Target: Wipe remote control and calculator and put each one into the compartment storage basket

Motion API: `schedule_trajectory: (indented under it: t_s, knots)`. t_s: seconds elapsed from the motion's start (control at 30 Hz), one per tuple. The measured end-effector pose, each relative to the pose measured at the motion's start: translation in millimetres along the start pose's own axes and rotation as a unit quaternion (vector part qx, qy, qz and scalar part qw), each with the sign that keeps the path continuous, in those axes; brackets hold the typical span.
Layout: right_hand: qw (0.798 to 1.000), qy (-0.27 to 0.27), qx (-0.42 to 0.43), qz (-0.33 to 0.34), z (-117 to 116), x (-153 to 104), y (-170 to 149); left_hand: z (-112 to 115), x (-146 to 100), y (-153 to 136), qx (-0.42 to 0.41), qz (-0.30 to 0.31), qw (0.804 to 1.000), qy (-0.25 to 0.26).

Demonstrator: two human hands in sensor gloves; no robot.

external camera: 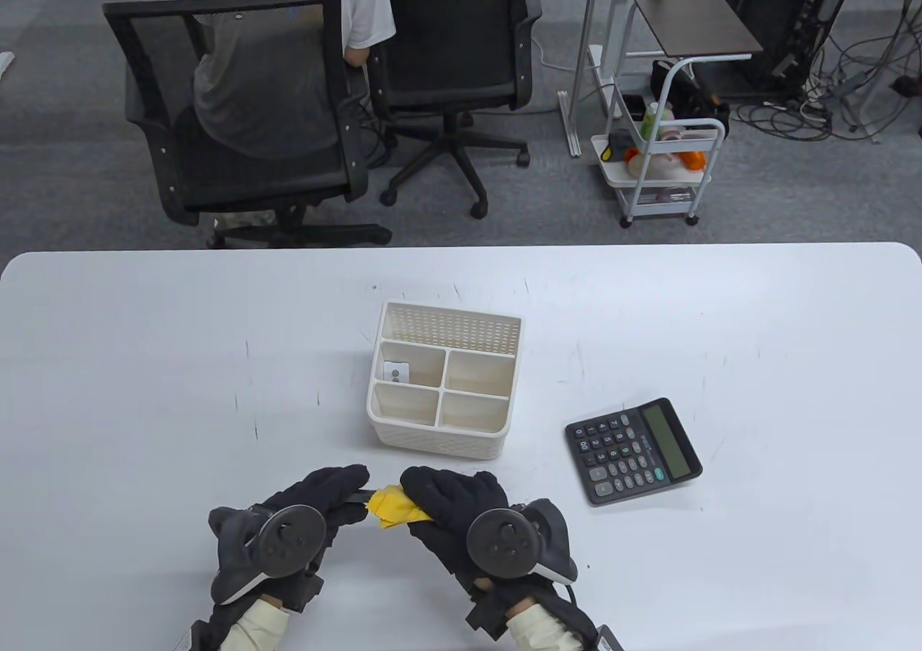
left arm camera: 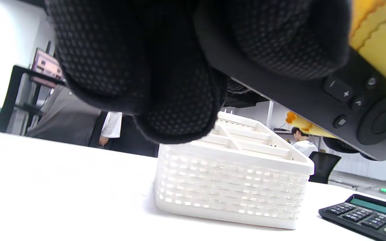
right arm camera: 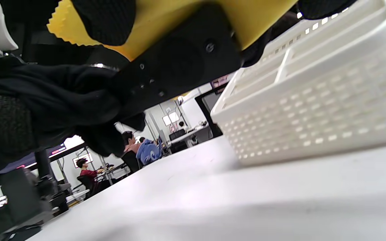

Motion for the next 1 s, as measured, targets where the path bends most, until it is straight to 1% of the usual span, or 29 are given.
schedule_trajectory:
  t_s: [0.1,0.17,0.23,0.33,0.4,0.5,0.53,0.6,0.7,0.77,0.8,0.83,0.87,0.9,1.0]
  knots:
    - [0.998,-0.024,-0.057,0.013,-0.8,-1.4,10.9,1.4,-0.7,2.6,-0.036,-0.009,0.999,-0.011]
    - [0.995,-0.032,-0.090,0.031,-2.5,-0.9,19.0,1.1,-1.2,9.3,-0.042,-0.003,0.999,-0.012]
    - [0.991,-0.034,-0.112,0.062,-6.3,-0.6,29.6,1.0,-0.7,15.3,-0.049,-0.002,0.999,-0.013]
    - [0.988,-0.043,-0.132,0.060,-3.8,-1.9,33.1,-0.8,-0.5,12.2,-0.065,-0.010,0.998,-0.004]
    - [0.988,-0.057,-0.131,0.050,0.2,-3.2,29.9,-3.5,-1.0,7.8,-0.076,-0.020,0.997,0.007]
    - [0.989,-0.073,-0.132,0.013,6.1,-6.0,19.8,-7.8,-1.2,3.7,-0.069,-0.024,0.997,0.027]
    - [0.989,-0.076,-0.129,0.010,6.7,-6.5,18.5,-8.0,-1.2,4.0,-0.071,-0.023,0.997,0.028]
    - [0.989,-0.087,-0.120,0.016,6.3,-7.4,19.8,-7.5,-1.5,6.1,-0.070,-0.021,0.997,0.033]
    - [0.988,-0.070,-0.128,0.043,0.7,-5.0,28.0,-7.4,-2.5,13.6,-0.054,0.007,0.998,0.043]
    - [0.991,-0.051,-0.113,0.058,-3.8,-1.4,33.2,-8.3,-4.3,20.2,-0.031,0.039,0.997,0.055]
    - [0.993,-0.049,-0.099,0.051,-3.9,-0.6,32.1,-9.4,-4.8,21.4,-0.019,0.047,0.997,0.060]
    - [0.996,-0.041,-0.066,0.043,-3.1,0.4,27.5,-11.6,-4.9,21.5,-0.006,0.054,0.996,0.069]
    - [0.998,-0.034,-0.044,0.041,-2.7,1.3,24.5,-12.8,-4.9,21.0,-0.006,0.057,0.996,0.074]
    - [0.999,-0.022,-0.004,0.026,-1.7,1.8,16.9,-14.2,-5.0,19.7,-0.015,0.053,0.995,0.079]
    - [0.998,-0.019,0.051,-0.003,2.6,-0.7,-1.8,-17.7,-4.6,15.7,-0.021,0.045,0.995,0.091]
Point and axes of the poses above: the tracker on the back of each hand, its own y axis roughly to the thumb side, its own x axis roughly from the wrist to the fingertips, z = x × y, the point moved 2 cm from there along x, roughly from the wrist to the fingertips, and after that the axes turned 14 degrees about y, right-handed, at the moved point
